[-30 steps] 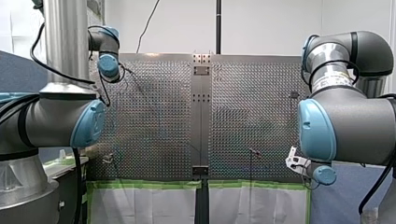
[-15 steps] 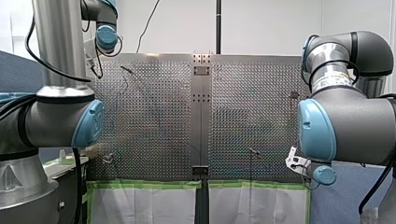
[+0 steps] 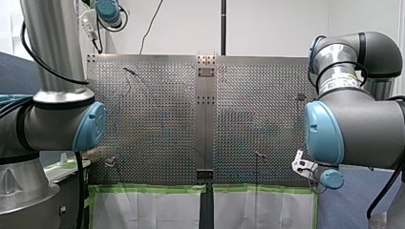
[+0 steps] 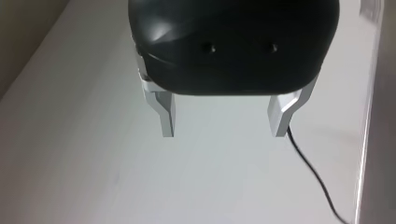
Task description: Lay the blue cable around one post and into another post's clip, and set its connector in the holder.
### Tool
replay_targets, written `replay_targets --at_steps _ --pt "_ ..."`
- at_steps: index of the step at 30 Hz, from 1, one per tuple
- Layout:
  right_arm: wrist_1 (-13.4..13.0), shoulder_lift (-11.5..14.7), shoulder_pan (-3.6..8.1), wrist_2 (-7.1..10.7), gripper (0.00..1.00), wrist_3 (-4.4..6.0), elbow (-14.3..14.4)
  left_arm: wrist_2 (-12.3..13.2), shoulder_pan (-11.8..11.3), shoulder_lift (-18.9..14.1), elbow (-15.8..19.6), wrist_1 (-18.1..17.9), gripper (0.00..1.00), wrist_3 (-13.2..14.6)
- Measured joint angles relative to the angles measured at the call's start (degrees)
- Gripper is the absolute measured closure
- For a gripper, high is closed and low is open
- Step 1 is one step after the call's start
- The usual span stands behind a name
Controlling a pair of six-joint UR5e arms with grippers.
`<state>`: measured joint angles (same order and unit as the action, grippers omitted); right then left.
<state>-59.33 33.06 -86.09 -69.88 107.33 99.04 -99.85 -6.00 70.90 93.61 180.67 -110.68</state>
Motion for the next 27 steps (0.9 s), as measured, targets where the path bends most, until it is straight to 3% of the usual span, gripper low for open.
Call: replay_targets --at_steps 3,10,14,27 --pt "0.0 0.0 -0.02 0.07 1.00 0.00 0.0 0.1 0.8 0.9 -1.4 1.7 0.02 1.7" --pt "0.1 0.0 -0.26 0.25 1.00 0.00 0.0 -3.4 2.3 4.0 -1.4 5.9 0.02 5.8" --pt "0.1 0.0 -0.33 0.26 1.00 0.07 0.0 -4.8 2.7 4.8 -1.1 8.0 0.02 6.7" --pt "-0.1 0.0 -0.40 0.27 1.00 0.26 0.0 -0.8 3.8 5.1 -1.1 15.1 0.02 6.8"
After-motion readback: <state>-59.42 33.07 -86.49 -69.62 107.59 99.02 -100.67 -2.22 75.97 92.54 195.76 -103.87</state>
